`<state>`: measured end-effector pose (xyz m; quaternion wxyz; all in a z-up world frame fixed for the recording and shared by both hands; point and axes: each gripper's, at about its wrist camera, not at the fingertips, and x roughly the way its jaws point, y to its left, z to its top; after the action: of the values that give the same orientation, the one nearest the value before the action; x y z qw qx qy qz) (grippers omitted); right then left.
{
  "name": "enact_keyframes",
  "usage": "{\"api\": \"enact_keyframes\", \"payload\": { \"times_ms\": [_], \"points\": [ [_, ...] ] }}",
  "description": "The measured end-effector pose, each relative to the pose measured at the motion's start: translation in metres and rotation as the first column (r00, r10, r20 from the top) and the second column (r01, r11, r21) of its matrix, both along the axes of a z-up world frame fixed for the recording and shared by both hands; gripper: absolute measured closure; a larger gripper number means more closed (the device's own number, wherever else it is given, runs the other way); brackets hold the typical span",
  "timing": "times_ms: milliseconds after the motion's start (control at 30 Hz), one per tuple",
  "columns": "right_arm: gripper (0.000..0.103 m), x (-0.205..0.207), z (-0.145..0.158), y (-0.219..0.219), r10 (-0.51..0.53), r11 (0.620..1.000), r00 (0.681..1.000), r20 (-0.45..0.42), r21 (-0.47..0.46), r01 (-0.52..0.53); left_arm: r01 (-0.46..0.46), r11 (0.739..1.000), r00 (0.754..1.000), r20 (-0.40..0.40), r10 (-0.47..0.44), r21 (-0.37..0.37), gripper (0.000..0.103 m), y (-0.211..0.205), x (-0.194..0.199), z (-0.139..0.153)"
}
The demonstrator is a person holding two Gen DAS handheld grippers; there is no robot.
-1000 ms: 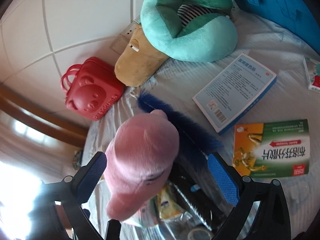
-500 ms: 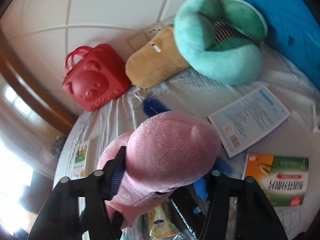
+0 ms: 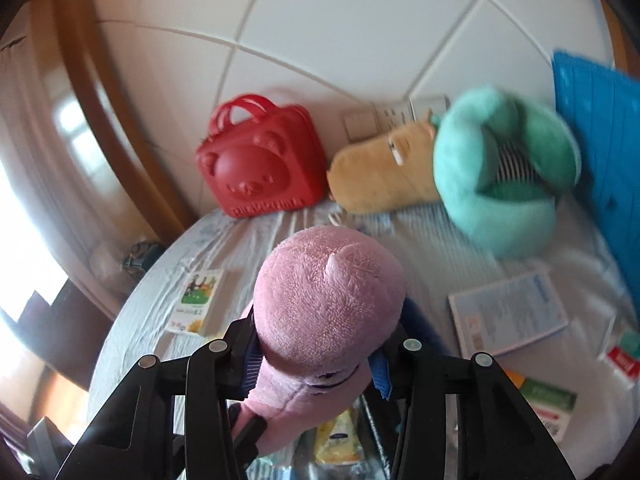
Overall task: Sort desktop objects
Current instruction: 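Carry the pink plush with both tools into the blue crate and open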
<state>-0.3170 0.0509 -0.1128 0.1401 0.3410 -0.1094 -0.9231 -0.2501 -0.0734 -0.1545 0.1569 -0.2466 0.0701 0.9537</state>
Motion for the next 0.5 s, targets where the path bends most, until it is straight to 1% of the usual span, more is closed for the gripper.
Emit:
{"api": "enact_keyframes", "payload": {
  "times_ms": [133, 300, 400, 500],
  "points": [
    [0.060, 0.010, 0.026, 0.006, -0.011, 1.000, 0.999, -0.042, 0.007, 0.012, 0.031, 1.000, 0.999, -0.028, -0.030, 0.008, 0.093, 0.007, 0.005, 0.025],
    [0.060, 0.025, 0.064, 0.028, -0.055, 0.998, 0.993, -0.103, 0.023, 0.058, 0.099, 0.995, 0.993, -0.064, -0.098, 0.020, 0.093, 0.034, 0.007, 0.059],
    [0.060, 0.037, 0.092, 0.054, -0.105, 0.994, 0.984, -0.145, 0.024, 0.110, 0.158, 0.987, 0.983, -0.102, -0.155, 0.030, 0.093, 0.063, 0.009, 0.085],
    [0.060, 0.049, 0.126, 0.087, -0.159, 0.984, 0.967, -0.201, 0.045, 0.171, 0.230, 0.973, 0.963, -0.151, -0.223, 0.031, 0.093, 0.102, 0.010, 0.114]
  ]
}}
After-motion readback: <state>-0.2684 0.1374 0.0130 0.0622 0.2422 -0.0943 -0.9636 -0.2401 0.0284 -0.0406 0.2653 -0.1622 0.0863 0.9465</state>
